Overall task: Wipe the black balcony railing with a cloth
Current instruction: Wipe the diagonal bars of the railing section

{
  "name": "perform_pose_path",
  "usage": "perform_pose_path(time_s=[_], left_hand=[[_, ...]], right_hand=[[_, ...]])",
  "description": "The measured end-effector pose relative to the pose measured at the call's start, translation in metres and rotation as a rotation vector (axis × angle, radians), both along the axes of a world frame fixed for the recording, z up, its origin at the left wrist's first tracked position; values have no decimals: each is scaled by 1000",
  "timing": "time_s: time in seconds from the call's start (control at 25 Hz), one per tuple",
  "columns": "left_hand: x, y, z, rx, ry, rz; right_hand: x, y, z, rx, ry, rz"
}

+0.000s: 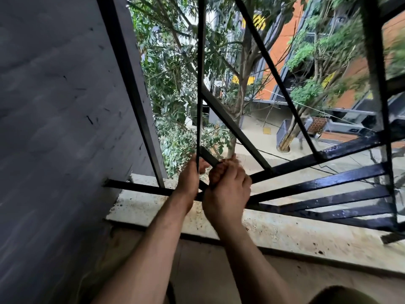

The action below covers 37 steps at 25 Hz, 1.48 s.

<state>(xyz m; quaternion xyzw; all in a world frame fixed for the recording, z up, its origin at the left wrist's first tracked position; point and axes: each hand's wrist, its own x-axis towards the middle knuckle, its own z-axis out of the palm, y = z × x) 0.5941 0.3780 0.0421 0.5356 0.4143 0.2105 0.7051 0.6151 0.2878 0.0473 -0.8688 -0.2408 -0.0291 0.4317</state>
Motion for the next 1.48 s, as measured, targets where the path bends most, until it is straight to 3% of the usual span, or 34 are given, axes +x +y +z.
perform_pose_path(time_s=[0.16,0.24,0.32,0.36,0.4,0.52,0.56,0.64,0.76,0.84,0.88,0.96,1.04,1.16,1.28,1.32,1.4,1.44,1.48], left_hand=[[-11,4,-4,-53,-52,-106],[-9,5,-8,-73,-65,-146],[-9,5,-7,-65,-32,-133],[-9,4,-7,-70,-35,-133],[-10,3,-7,-67,-55,-134],[-16,-8,2,-27,-102,-129],[-18,-13,7,-16,-96,-102],[-18,-13,11,-28,-134,15],[-17,-9,32,44,-158,136],[-14,-14,42,136,-189,113],[-14,-17,46,182,-205,64],[-15,-17,50,256,-214,30],[-17,-13,54,329,-141,-15],[-19,-16,59,339,-68,-61],[-14,-22,59,301,-76,-36],[-13,-23,59,298,-53,-47],[-14,-22,59,265,-54,-57],[-15,-21,59,252,-54,-60],[-16,-20,62,257,-47,-60]], right_hand=[[16,31,38,447,55,501],[31,7,19,284,42,575],[42,-15,-2,-54,-47,436],[43,-12,-4,-112,-37,357],[37,-3,14,-54,44,324],[11,40,75,599,406,455],[3,40,81,696,388,484],[4,21,54,479,22,524],[54,-33,16,-479,-487,583],[65,-53,-1,-794,-611,504],[60,-51,1,-869,-549,470],[49,-37,12,-829,-356,385],[48,-42,18,-749,-335,463],[54,-83,45,-612,-591,690],[73,-114,83,-361,-1030,676],[93,-122,88,-471,-1168,646],[123,-136,89,-889,-1319,511],[122,-137,82,-1038,-1306,368],[113,-126,76,-1115,-1117,242]])
